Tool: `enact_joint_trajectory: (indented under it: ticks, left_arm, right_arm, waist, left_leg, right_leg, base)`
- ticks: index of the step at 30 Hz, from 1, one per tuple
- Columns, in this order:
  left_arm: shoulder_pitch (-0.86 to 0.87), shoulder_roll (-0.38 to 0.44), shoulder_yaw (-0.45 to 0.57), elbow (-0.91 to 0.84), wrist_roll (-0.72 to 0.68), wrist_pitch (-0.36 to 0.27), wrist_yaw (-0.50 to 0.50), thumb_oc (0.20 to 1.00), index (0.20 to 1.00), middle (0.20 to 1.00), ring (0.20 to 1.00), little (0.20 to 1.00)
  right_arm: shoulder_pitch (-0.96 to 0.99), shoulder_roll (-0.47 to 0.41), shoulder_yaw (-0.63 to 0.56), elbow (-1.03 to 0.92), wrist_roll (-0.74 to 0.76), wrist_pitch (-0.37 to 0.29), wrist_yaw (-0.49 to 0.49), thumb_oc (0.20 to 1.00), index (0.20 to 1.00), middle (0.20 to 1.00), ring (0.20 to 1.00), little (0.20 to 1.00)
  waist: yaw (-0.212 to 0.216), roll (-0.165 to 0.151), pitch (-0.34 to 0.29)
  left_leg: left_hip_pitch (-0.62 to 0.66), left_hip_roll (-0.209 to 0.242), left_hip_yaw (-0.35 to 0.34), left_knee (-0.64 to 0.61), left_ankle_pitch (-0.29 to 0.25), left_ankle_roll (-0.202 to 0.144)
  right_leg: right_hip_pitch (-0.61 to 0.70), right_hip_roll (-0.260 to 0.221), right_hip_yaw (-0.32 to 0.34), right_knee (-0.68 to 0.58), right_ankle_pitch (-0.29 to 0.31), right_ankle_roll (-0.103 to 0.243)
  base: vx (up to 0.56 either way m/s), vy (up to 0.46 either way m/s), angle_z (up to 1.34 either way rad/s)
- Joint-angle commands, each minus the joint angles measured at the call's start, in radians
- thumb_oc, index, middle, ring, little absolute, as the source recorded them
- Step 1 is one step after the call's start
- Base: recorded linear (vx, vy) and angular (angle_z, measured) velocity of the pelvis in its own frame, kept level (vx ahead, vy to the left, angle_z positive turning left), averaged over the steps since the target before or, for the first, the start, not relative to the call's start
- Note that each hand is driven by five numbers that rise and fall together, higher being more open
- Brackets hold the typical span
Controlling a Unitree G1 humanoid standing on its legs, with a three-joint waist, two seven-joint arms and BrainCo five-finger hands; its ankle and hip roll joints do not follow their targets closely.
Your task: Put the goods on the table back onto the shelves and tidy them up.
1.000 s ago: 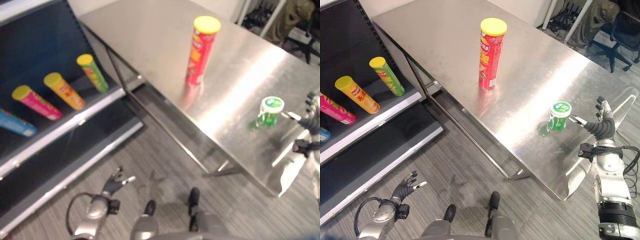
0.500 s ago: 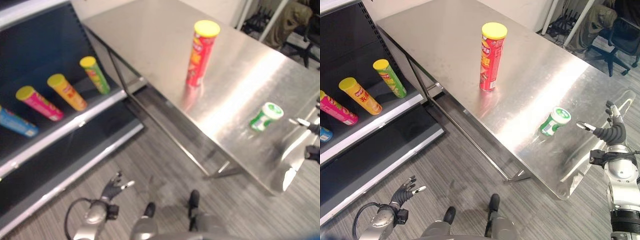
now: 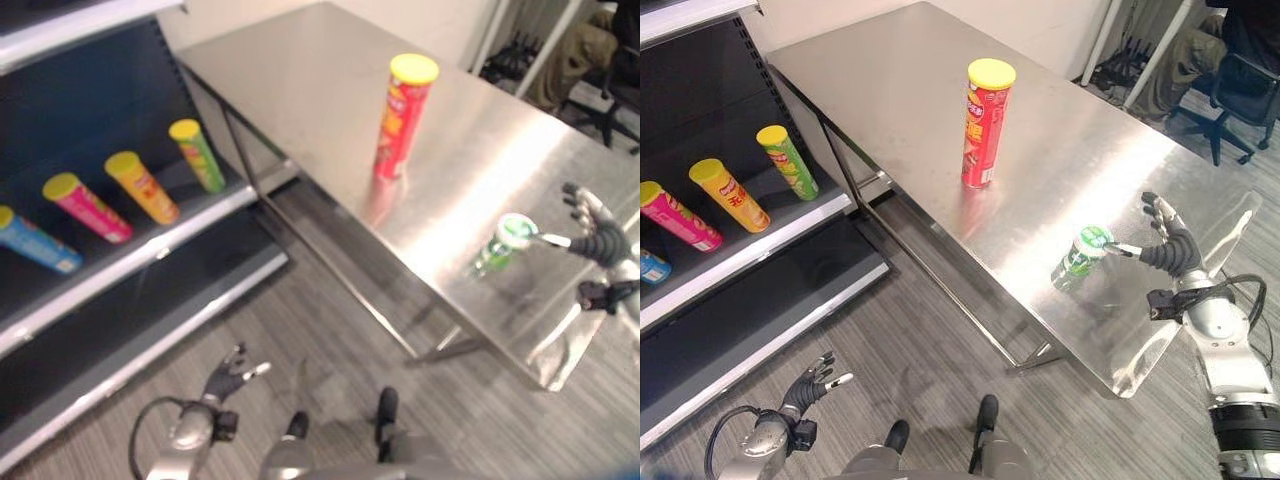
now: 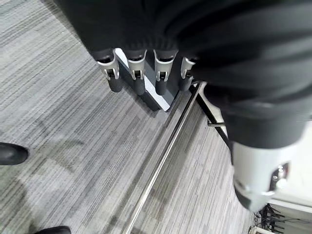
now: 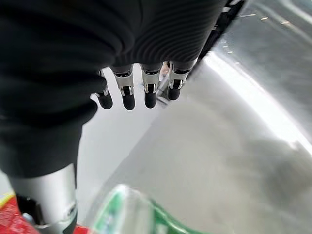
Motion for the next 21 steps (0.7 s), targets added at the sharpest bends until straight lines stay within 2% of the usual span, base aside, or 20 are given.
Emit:
enact_joint_trajectory:
  ticks: [1,4,7,8,9,13,17,21]
  left_arm:
    - [-0.043,0.062,0.025,-0.02,0.039,-0.06,-0.009,1.0,1.0,1.0,1.0,1.0]
    - [-0.042,0.062,0.026,-0.025,0.037,-0.067,-0.013,1.0,1.0,1.0,1.0,1.0]
    - [-0.033,0.068,0.022,-0.037,0.035,-0.077,-0.028,1.0,1.0,1.0,1.0,1.0]
    - [-0.031,0.075,0.012,-0.04,0.039,-0.084,-0.032,1.0,1.0,1.0,1.0,1.0]
    - [-0.031,0.074,0.012,-0.04,0.039,-0.084,-0.032,1.0,1.0,1.0,1.0,1.0]
    - [-0.018,0.082,0.014,-0.046,0.051,-0.096,-0.034,1.0,1.0,1.0,1.0,1.0]
    - [-0.006,0.09,0.009,-0.05,0.064,-0.101,-0.032,1.0,1.0,1.0,1.0,1.0]
    - [-0.004,0.095,0.007,-0.05,0.066,-0.102,-0.025,1.0,1.0,1.0,1.0,1.0]
  right_arm:
    - [-0.052,-0.077,-0.01,-0.053,0.048,-0.058,0.026,1.0,1.0,1.0,1.0,1.0]
    - [-0.071,-0.129,0.026,-0.06,0.047,-0.05,0.064,1.0,1.0,1.0,1.0,1.0]
    - [-0.086,-0.209,0.088,-0.082,0.092,-0.046,0.144,1.0,1.0,1.0,1.0,1.0]
    - [-0.123,-0.285,0.162,-0.073,0.061,-0.044,0.173,1.0,1.0,1.0,1.0,1.0]
    - [-0.126,-0.285,0.165,-0.071,0.061,-0.044,0.173,1.0,1.0,1.0,1.0,1.0]
    - [-0.097,-0.384,0.192,-0.102,0.019,-0.05,0.209,1.0,1.0,1.0,1.0,1.0]
    - [-0.066,-0.43,0.216,-0.108,-0.063,-0.049,0.21,1.0,1.0,1.0,1.0,1.0]
    - [-0.056,-0.427,0.238,-0.093,-0.104,-0.037,0.211,1.0,1.0,1.0,1.0,1.0]
  waist:
    - [0.025,-0.038,-0.019]
    - [0.029,-0.043,-0.02]
    - [0.034,-0.049,-0.027]
    - [0.036,-0.054,-0.027]
    - [0.035,-0.053,-0.027]
    - [0.024,-0.059,-0.027]
    - [0.024,-0.06,-0.025]
    - [0.018,-0.059,-0.025]
  left_leg:
    - [0.045,-0.017,0.052,-0.001,-0.096,0.014]
    - [0.045,-0.017,0.049,-0.001,-0.096,0.009]
    - [0.048,-0.013,0.046,-0.001,-0.095,0.003]
    - [0.047,-0.01,0.049,-0.001,-0.092,-0.002]
    - [0.047,-0.01,0.049,-0.001,-0.092,-0.002]
    - [0.04,-0.007,0.05,-0.001,-0.088,-0.008]
    - [0.039,-0.007,0.053,-0.001,-0.088,-0.008]
    - [0.038,-0.007,0.057,-0.001,-0.089,-0.007]
  right_leg:
    - [0.042,-0.123,-0.044,0.015,-0.065,0.138]
    - [0.048,-0.125,-0.053,0.016,-0.067,0.138]
    - [0.056,-0.127,-0.062,0.016,-0.068,0.138]
    - [0.056,-0.128,-0.067,0.015,-0.067,0.14]
    - [0.056,-0.128,-0.067,0.015,-0.067,0.139]
    - [0.054,-0.13,-0.07,0.014,-0.065,0.142]
    - [0.054,-0.131,-0.068,0.015,-0.065,0.144]
    - [0.051,-0.13,-0.061,0.013,-0.063,0.145]
  base:
    - [0.01,-0.017,0.08]
    - [0.01,-0.021,0.21]
    - [0.01,-0.02,0.11]
    - [0.0,-0.008,0.11]
    - [-0.01,-0.005,0.09]
    - [0.0,-0.004,0.04]
    - [0.0,-0.001,0.01]
    - [0.0,0.0,0.0]
